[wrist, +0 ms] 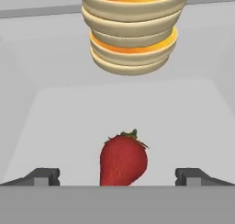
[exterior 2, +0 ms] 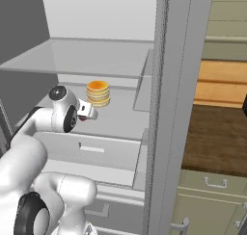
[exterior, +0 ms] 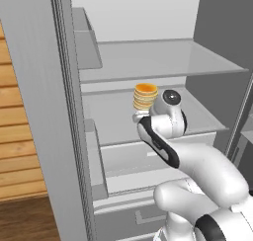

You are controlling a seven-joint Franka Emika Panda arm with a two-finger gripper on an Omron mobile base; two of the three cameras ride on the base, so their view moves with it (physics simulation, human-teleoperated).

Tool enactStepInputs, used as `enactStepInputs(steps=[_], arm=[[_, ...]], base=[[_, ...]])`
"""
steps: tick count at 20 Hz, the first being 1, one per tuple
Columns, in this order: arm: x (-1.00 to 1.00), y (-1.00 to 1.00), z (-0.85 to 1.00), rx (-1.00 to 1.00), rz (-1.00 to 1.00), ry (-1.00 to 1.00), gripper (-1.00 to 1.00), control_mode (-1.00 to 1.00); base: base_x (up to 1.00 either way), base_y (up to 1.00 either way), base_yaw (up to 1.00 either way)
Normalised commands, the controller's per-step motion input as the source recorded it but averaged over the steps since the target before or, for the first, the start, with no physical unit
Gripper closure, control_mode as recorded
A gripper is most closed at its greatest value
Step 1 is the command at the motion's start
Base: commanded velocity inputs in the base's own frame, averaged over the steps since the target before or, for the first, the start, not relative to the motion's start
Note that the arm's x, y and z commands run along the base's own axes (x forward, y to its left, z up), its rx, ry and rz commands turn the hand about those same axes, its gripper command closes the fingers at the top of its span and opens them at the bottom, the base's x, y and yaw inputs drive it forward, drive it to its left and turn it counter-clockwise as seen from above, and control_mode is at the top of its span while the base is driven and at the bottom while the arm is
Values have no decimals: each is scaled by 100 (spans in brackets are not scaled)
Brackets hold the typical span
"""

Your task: Take the strawberry from the fridge and place it on top of the pancake, located on the dining counter.

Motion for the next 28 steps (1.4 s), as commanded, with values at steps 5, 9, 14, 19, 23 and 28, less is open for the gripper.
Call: enactStepInputs(steps=[5,9,14,19,23,28], arm=[[40,0,-6,0,0,0,-100,-100],[5,0,-11,0,0,2,-100,-100],[0,0,-25,0,0,5,-100,-100],[8,-1,-26,0,0,3,-100,-100],[16,-1,-12,0,0,0,-100,-100],[1,-5,-8,0,0,3,-100,-100]], base=[[0,0,0],[0,0,0],[0,0,0],[0,0,0],[0,0,0],[0,0,0]])
